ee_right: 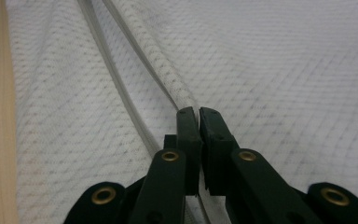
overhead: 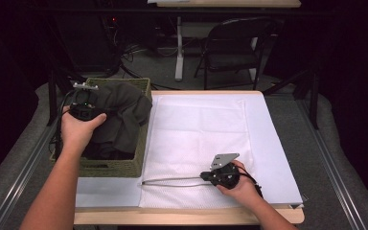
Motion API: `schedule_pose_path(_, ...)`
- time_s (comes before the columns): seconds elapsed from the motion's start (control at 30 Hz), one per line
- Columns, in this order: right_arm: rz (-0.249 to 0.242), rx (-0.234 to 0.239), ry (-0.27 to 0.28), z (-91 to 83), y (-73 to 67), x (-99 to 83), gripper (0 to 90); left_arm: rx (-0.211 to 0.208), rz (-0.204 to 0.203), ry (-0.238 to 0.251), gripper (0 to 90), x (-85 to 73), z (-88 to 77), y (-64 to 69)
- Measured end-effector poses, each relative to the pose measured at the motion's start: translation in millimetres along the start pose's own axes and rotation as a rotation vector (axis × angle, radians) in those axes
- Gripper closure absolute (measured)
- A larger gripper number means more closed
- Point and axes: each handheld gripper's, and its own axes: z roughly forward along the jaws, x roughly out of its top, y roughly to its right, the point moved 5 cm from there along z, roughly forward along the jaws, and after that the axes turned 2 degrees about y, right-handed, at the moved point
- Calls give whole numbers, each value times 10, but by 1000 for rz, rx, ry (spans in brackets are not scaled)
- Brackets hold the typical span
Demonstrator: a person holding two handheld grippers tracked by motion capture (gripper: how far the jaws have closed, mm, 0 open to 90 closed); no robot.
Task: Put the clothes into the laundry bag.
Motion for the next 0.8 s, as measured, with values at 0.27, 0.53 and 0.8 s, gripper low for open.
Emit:
schedule_pose_path(0.27, 4, -11, 2, -77, 93, 138, 895, -5, 2, 1, 659, -2, -17, 17)
schedule_pose_path(0.53, 32, -31, 17, -63, 310, 282, 899, -12, 6, 2, 659, 2, -31, 30)
schedule_pose_path(0.8, 60, -49, 14, -4, 512, 387, 900, -25, 6, 9, 659, 3, -53, 57)
